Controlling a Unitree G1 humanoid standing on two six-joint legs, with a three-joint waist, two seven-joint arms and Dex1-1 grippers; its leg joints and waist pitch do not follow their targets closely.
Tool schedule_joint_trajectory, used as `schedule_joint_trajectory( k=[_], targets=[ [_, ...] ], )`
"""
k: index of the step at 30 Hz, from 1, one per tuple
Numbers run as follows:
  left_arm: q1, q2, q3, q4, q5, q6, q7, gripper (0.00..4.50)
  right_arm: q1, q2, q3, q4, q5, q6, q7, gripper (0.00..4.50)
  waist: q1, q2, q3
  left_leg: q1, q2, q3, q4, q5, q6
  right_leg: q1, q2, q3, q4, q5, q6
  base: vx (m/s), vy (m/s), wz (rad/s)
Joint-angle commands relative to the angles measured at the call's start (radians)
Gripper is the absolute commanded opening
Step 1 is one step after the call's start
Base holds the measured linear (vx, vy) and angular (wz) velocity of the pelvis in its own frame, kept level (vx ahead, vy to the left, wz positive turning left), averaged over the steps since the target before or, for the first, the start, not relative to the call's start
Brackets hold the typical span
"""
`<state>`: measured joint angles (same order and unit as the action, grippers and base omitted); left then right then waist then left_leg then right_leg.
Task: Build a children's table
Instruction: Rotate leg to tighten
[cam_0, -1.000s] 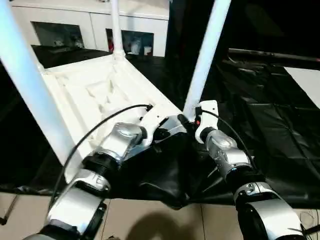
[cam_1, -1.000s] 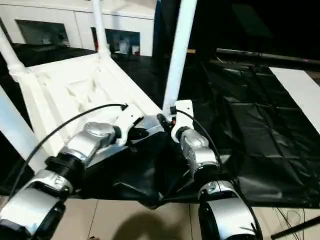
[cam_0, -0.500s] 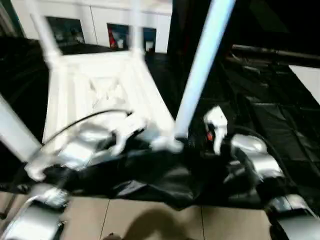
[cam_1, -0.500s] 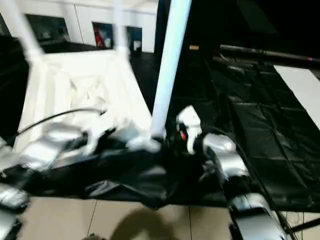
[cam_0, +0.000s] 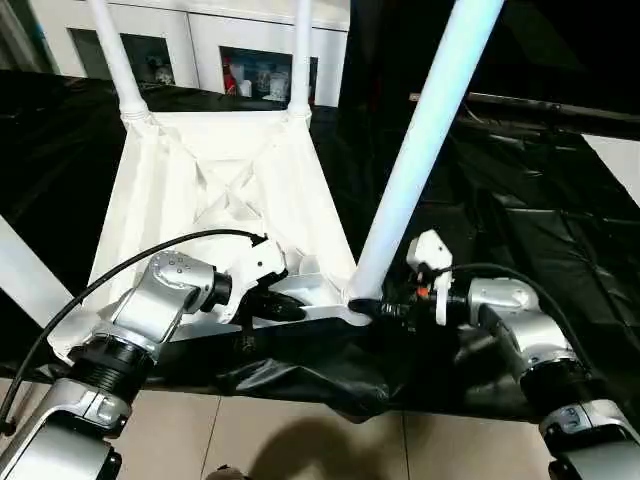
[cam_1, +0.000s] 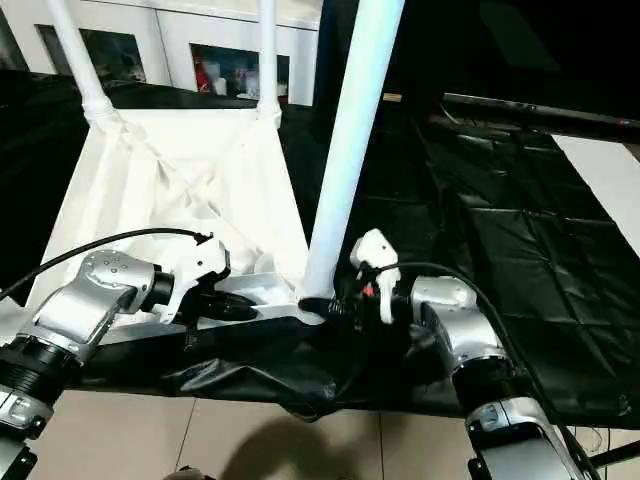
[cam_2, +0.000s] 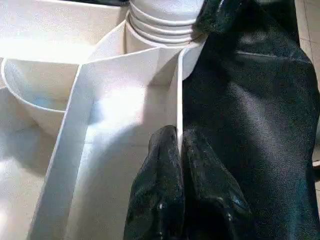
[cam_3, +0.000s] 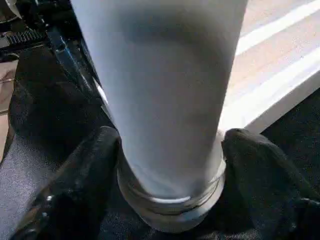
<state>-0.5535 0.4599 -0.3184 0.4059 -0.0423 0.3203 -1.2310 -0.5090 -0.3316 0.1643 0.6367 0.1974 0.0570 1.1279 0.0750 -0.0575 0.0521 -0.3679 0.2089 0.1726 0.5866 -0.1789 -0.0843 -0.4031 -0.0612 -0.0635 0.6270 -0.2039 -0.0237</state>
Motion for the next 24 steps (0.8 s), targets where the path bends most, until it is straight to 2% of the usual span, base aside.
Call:
schedule_joint_trajectory(
  k=[1, 4, 5, 6, 7, 9, 11, 12, 13, 14, 16, 17, 18, 19, 20, 21, 23, 24],
  targets=[
    [0.003, -0.017, -0.015, -0.024, -0.039, -0.002, -0.04, 0.0, 0.004, -0.017, -0.006, -0.027, -0.002, 0.012, 0.01, 3.18, -0.001, 0.001, -0.063, 0.009, 0.025, 0.002, -0.06, -0.106, 0.062, 0.059, -0.074, 0.05, -0.066, -0.067, -0.227, 0.0, 0.0, 0.0],
    [0.004, -0.015, -0.012, -0.027, -0.036, 0.001, -0.042, 0.0, 0.003, -0.014, -0.007, -0.025, -0.002, 0.016, 0.008, 3.09, -0.001, 0.003, -0.065, 0.01, 0.025, 0.002, -0.059, -0.101, 0.06, 0.059, -0.074, 0.051, -0.064, -0.051, -0.23, 0.0, 0.0, 0.0],
    [0.004, -0.015, -0.012, -0.027, -0.036, 0.001, -0.042, 0.0, 0.003, -0.014, -0.007, -0.025, -0.001, 0.017, 0.008, 2.86, -0.001, 0.003, -0.065, 0.009, 0.026, 0.002, -0.059, -0.098, 0.06, 0.06, -0.073, 0.05, -0.063, -0.04, -0.233, 0.0, 0.0, 0.0],
    [0.004, -0.015, -0.012, -0.027, -0.035, 0.002, -0.041, 0.0, 0.003, -0.012, -0.009, -0.025, 0.001, 0.018, 0.007, 2.86, -0.001, 0.002, -0.066, 0.01, 0.025, 0.002, -0.059, -0.098, 0.061, 0.059, -0.073, 0.05, -0.063, -0.037, -0.235, 0.0, 0.0, 0.0],
    [0.004, -0.017, -0.011, -0.028, -0.032, 0.005, -0.036, 0.0, 0.007, -0.008, -0.015, -0.026, 0.009, 0.025, 0.004, 2.77, 0.001, -0.003, -0.066, 0.009, 0.025, 0.002, -0.059, -0.096, 0.062, 0.061, -0.073, 0.049, -0.062, -0.034, -0.236, 0.0, 0.0, 0.0],
    [0.008, -0.017, -0.004, -0.037, -0.036, 0.02, -0.027, 0.0, 0.016, 0.0, -0.013, -0.029, 0.012, 0.029, 0.003, 2.74, 0.004, 0.001, -0.066, 0.009, 0.025, 0.001, -0.058, -0.094, 0.064, 0.061, -0.075, 0.05, -0.061, -0.038, -0.235, 0.0, 0.0, 0.0],
    [0.009, -0.018, 0.0, -0.039, -0.038, 0.028, -0.023, 0.0, 0.018, 0.004, -0.011, -0.028, 0.009, 0.027, 0.0, 2.67, 0.004, 0.001, -0.066, 0.009, 0.025, 0.002, -0.058, -0.093, 0.063, 0.061, -0.075, 0.05, -0.061, -0.035, -0.236, 0.0, 0.0, 0.0],
    [0.011, -0.019, 0.003, -0.039, -0.04, 0.032, -0.019, 0.0, 0.019, 0.01, -0.011, -0.021, 0.005, 0.024, -0.011, 2.67, 0.005, 0.006, -0.066, 0.01, 0.025, 0.001, -0.058, -0.094, 0.062, 0.06, -0.075, 0.05, -0.061, -0.035, -0.237, 0.0, 0.0, 0.0],
    [0.007, -0.032, 0.005, -0.015, -0.026, 0.036, 0.016, 0.0, 0.008, 0.033, -0.02, 0.016, -0.017, 0.012, -0.089, 2.66, 0.005, 0.004, -0.066, 0.01, 0.026, 0.002, -0.058, -0.093, 0.06, 0.06, -0.074, 0.049, -0.061, -0.031, -0.238, 0.0, 0.0, 0.0],
    [0.003, -0.042, 0.005, 0.002, -0.015, 0.038, 0.041, 0.0, 0.0, 0.046, -0.027, 0.04, -0.031, 0.005, -0.141, 2.66, 0.002, 0.009, -0.065, 0.01, 0.025, 0.001, -0.06, -0.099, 0.051, 0.057, -0.073, 0.05, -0.062, -0.032, -0.239, 0.0, 0.0, 0.0],
    [-0.017, -0.075, 0.009, 0.057, 0.011, 0.043, 0.111, 0.0, -0.022, 0.08, -0.05, 0.102, -0.054, 0.002, -0.27, 2.64, -0.006, 0.007, -0.059, 0.011, 0.023, 0.001, -0.064, -0.143, 0.023, 0.056, -0.074, 0.049, -0.072, -0.106, -0.229, 0.0, 0.0, 0.0],
    [-0.048, -0.121, 0.03, 0.12, 0.02, 0.046, 0.198, 0.0, -0.04, 0.114, -0.072, 0.147, -0.058, 0.005, -0.373, 2.64, -0.011, 0.013, -0.057, 0.016, 0.02, 0.0, -0.065, -0.186, 0.003, 0.054, -0.074, 0.049, -0.08, -0.192, -0.212, 0.0, 0.0, 0.0],
    [-0.065, -0.145, 0.042, 0.152, 0.024, 0.051, 0.243, 0.0, -0.05, 0.131, -0.082, 0.168, -0.06, 0.006, -0.423, 2.64, -0.015, 0.012, -0.057, 0.018, 0.019, 0.001, -0.064, -0.201, -0.005, 0.052, -0.074, 0.05, -0.085, -0.225, -0.205, 0.0, 0.0, 0.0],
    [-0.093, -0.184, 0.065, 0.204, 0.025, 0.058, 0.315, 0.0, -0.067, 0.161, -0.097, 0.201, -0.064, 0.003, -0.511, 2.64, -0.019, 0.009, -0.054, 0.018, 0.019, -0.002, -0.065, -0.225, -0.022, 0.052, -0.076, 0.05, -0.091, -0.297, -0.186, 0.0, 0.0, 0.0],
    [-0.108, -0.204, 0.078, 0.232, 0.021, 0.062, 0.349, 0.0, -0.08, 0.178, -0.106, 0.223, -0.07, 0.0, -0.576, 2.64, -0.018, 0.017, -0.055, 0.021, 0.016, -0.002, -0.064, -0.238, -0.025, 0.048, -0.076, 0.051, -0.098, -0.339, -0.168, 0.0, 0.0, 0.0],
    [-0.125, -0.227, 0.088, 0.26, 0.018, 0.065, 0.38, 0.0, -0.098, 0.2, -0.122, 0.249, -0.065, 0.007, -0.641, 2.64, -0.019, 0.014, -0.056, 0.019, 0.016, -0.005, -0.066, -0.237, -0.026, 0.049, -0.076, 0.05, -0.099, -0.353, -0.156, 0.0, 0.0, 0.0],
    [-0.161, -0.271, 0.108, 0.319, 0.018, 0.065, 0.459, 0.0, -0.135, 0.239, -0.147, 0.294, -0.06, 0.004, -0.761, 2.64, -0.021, 0.024, -0.057, 0.018, 0.015, -0.007, -0.067, -0.245, -0.027, 0.048, -0.075, 0.049, -0.1, -0.365, -0.147, 0.0, 0.0, 0.0],
    [-0.172, -0.283, 0.113, 0.336, 0.018, 0.065, 0.48, 0.0, -0.146, 0.25, -0.154, 0.306, -0.059, 0.002, -0.794, 2.64, -0.023, 0.021, -0.059, 0.018, 0.014, -0.005, -0.064, -0.24, -0.023, 0.047, -0.072, 0.049, -0.101, -0.343, -0.148, 0.0, 0.0, 0.0]
  ],
)
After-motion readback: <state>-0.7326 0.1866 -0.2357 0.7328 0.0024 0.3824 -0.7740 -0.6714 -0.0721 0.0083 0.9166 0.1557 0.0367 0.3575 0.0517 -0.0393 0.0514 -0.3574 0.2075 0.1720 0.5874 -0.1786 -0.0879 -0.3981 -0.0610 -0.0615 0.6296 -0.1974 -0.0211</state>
